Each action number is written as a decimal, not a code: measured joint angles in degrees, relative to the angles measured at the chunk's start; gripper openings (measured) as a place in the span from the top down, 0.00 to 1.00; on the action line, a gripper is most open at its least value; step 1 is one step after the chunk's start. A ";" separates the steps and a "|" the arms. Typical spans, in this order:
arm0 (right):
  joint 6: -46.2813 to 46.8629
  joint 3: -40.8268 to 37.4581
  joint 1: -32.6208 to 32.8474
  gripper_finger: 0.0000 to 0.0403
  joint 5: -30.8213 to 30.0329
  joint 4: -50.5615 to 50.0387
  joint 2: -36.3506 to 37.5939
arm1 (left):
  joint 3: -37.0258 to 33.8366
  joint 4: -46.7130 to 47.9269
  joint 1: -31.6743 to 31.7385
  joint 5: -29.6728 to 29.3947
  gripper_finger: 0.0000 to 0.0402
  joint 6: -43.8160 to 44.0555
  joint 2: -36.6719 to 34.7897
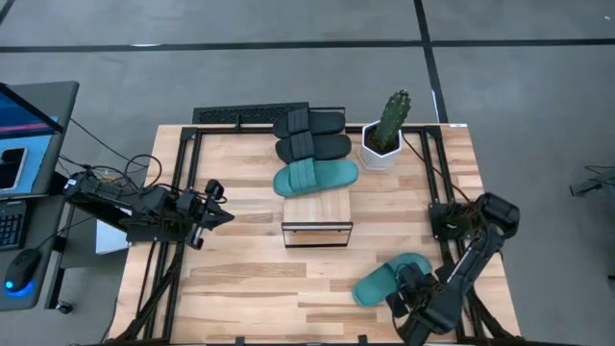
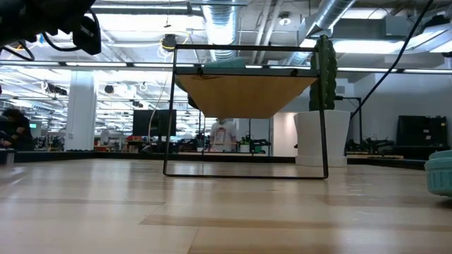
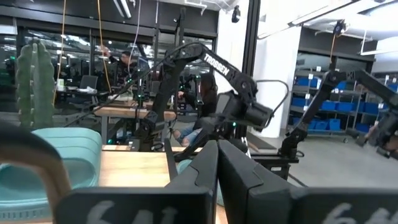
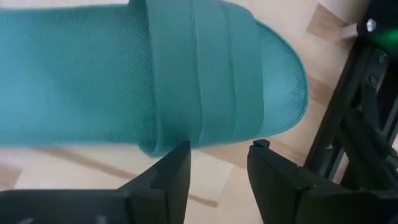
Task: Pick and place slides into the shelf
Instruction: Put the green slipper on the shelf
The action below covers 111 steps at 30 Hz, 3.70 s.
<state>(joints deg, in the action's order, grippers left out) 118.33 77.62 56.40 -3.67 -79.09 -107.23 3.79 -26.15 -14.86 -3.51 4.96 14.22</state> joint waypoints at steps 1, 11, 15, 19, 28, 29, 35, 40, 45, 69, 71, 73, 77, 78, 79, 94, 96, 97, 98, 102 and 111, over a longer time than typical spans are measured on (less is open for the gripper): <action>0.84 0.00 -0.29 0.63 0.24 0.07 -0.24 | 0.00 -0.39 -0.02 0.00 1.00 0.17 0.00; 4.54 0.45 -3.54 0.63 -0.03 2.31 -0.86 | 0.11 -3.89 -0.02 -0.43 1.00 0.34 0.00; 4.41 2.25 -4.90 0.63 -1.00 5.05 -0.86 | 0.15 -6.32 0.00 -0.50 1.00 -0.71 0.00; 3.95 3.96 -6.25 0.63 -1.36 5.50 -0.87 | 0.17 -8.47 -0.01 -0.88 1.00 -2.93 -0.02; 0.80 6.32 -10.17 0.63 -2.90 6.33 -0.89 | 0.17 -10.93 -0.01 -6.77 1.00 -9.86 0.01; 0.44 6.32 -10.60 0.63 -2.90 6.63 -0.89 | 0.17 -11.91 -0.01 -7.62 1.00 -11.11 0.00; -0.18 5.81 -12.87 0.63 -2.51 6.55 -0.89 | 0.20 -15.42 0.00 -9.40 1.00 -14.85 -0.02; -0.25 4.68 -13.89 0.63 -0.72 7.80 -0.89 | 0.20 -12.65 0.00 -9.35 1.00 -14.86 0.08; 0.28 4.48 -14.47 0.66 0.79 7.67 -0.89 | 0.22 -12.28 0.00 -9.20 1.00 -14.94 0.02; -3.69 4.66 -15.68 0.73 10.68 7.61 -6.95 | 0.22 -11.83 0.00 -9.07 1.00 -14.89 0.00; -5.67 4.54 -16.28 0.73 10.75 7.67 -9.20 | 0.22 -11.83 0.00 -9.02 1.00 -14.89 0.00; -7.42 4.76 -16.94 0.73 11.38 7.52 -10.79 | 0.22 -11.83 0.00 -8.98 1.00 -14.87 0.00; -9.32 4.93 -18.26 0.73 14.08 7.15 -13.12 | 0.22 -11.83 0.00 -9.00 1.00 -14.87 0.00; -9.36 4.94 -18.54 0.73 14.51 7.15 -13.32 | 0.22 -11.83 0.00 -9.00 1.00 -14.87 0.00; -9.33 4.94 -18.70 0.73 14.80 7.10 -13.34 | 0.22 -11.84 0.00 -9.00 1.00 -14.87 0.00; -9.29 14.40 -18.88 0.73 14.82 -4.81 -14.22 | 0.22 -11.86 0.00 -9.03 1.00 -14.85 0.00; -9.34 14.42 -18.88 0.73 15.32 -5.04 -14.22 | 0.22 -11.87 0.00 -9.04 1.00 -14.85 0.00; -9.38 14.46 -18.88 0.73 15.76 -5.24 -14.22 | 0.22 -11.86 0.00 -9.04 1.00 -14.85 0.00; -9.37 14.47 -18.89 0.73 16.17 -5.53 -14.22 | 0.22 -11.87 0.00 -9.04 1.00 -14.85 0.00; -9.37 14.49 -18.88 0.73 17.32 -6.74 -14.17 | 0.22 -11.87 0.00 -9.06 1.00 -14.85 0.00; -9.93 13.04 -18.92 0.74 18.27 -7.11 -14.00 | 0.21 -11.87 0.00 -9.09 1.00 -14.85 0.00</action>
<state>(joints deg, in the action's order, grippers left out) 108.40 90.67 37.47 14.60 -86.20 -121.23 4.01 -38.02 -14.86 -12.60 -9.89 14.22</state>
